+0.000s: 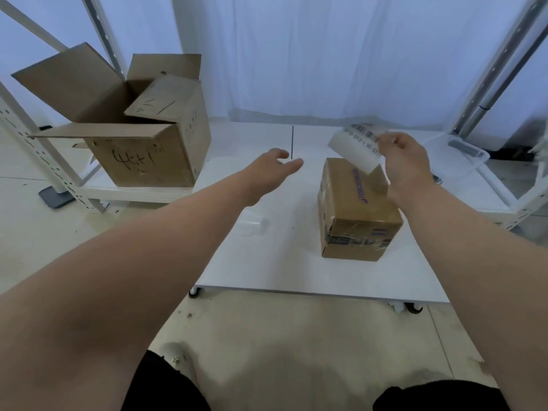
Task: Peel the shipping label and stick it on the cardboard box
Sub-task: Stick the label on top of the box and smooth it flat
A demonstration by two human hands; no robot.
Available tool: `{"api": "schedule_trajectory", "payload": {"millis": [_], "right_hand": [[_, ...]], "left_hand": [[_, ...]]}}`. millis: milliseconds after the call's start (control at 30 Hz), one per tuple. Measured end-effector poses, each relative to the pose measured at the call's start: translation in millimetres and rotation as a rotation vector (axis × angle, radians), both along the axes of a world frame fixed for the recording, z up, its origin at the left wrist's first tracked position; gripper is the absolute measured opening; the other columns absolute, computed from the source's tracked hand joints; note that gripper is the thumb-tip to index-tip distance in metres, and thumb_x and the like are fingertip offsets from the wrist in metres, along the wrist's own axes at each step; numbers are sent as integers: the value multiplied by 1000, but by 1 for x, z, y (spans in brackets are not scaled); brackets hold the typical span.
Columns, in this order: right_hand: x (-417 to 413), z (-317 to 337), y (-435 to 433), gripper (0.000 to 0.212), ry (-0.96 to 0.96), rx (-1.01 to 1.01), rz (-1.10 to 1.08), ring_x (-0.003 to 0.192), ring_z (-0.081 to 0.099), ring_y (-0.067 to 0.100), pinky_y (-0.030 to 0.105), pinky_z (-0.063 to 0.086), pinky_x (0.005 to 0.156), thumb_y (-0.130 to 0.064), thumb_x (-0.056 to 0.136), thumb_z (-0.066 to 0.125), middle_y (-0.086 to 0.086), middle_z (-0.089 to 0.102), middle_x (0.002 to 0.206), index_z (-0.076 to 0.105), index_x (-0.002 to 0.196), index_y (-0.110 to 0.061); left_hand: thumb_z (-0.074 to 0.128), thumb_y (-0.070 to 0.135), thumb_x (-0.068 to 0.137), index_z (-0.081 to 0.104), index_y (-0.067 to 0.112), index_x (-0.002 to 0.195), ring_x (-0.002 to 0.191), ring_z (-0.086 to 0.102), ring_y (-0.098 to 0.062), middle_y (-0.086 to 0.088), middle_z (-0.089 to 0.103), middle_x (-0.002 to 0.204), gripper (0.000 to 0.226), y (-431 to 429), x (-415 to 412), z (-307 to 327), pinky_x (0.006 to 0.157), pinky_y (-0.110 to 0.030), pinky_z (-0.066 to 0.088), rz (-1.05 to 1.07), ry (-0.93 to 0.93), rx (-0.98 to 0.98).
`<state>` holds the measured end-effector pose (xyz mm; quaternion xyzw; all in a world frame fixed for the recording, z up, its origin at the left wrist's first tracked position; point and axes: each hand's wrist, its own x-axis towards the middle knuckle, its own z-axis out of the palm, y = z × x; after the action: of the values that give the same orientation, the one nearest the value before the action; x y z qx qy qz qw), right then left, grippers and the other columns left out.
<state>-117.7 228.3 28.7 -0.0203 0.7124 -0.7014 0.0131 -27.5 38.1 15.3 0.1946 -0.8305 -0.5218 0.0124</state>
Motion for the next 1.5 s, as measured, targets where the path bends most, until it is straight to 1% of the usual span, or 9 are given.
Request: {"api": "schedule_trajectory", "payload": {"millis": [100,200,300,433,667,933,1167,1367,1500], "right_hand": [[11,2,24,14,-218,-45,37,65,48,11,13,43,42,-20,98,48,-1,54,81,54,86,-18],[19,-3,39,13,-408,-18,168,73,54,22,27,50,58,-26,97,51,9,58,96,56,86,-21],[25,-4,43,13,-446,42,288,76,59,26,40,51,63,-26,97,50,10,58,95,55,87,-20],[31,-3,39,8,-483,45,475,87,63,32,57,52,81,-23,95,53,13,61,106,58,96,-17],[46,1,7,11,-444,124,544,87,64,25,44,55,81,-19,92,58,10,62,106,60,103,-16],[43,-7,3,23,-287,195,449,82,61,13,23,50,58,-15,90,62,3,63,95,60,111,-7],[37,-16,-2,4,-103,344,503,91,58,21,34,48,82,-13,91,61,12,64,105,59,90,-17],[32,-18,-9,18,-29,392,487,79,54,15,26,44,69,1,90,53,-1,60,85,57,99,-14],[30,-20,-9,20,39,450,473,72,47,5,16,39,58,4,91,48,-4,55,84,55,100,-13]], "left_hand": [[54,44,92,19,17,149,113,57,-27,-10,39,147,72,33,-3,4,93,-36,51,-121,-108,125],[57,40,92,12,23,151,96,64,-23,-9,37,148,76,53,-5,3,82,-32,56,-195,-162,116],[61,33,90,22,23,149,73,59,-12,-6,52,122,72,59,0,-3,66,-22,54,-190,-173,-11],[66,32,86,25,24,147,70,53,-8,2,50,99,73,41,18,-5,57,-18,46,-131,-195,-95],[61,38,89,24,17,147,62,59,-11,-5,57,100,73,7,43,-7,44,-15,48,-49,-232,-198],[54,37,93,27,28,148,92,57,-22,-8,52,128,62,1,43,-13,75,-29,50,-180,-196,-306],[65,34,87,41,29,142,87,58,-18,-7,61,118,60,-8,35,-13,75,-23,49,-209,-141,-189],[64,27,89,47,26,136,102,57,-22,-9,61,118,50,-14,29,-12,87,-32,48,-213,-126,-121],[54,33,94,64,17,113,105,55,-20,-1,59,112,27,-13,24,-8,83,-27,49,-86,-21,-50]]}}
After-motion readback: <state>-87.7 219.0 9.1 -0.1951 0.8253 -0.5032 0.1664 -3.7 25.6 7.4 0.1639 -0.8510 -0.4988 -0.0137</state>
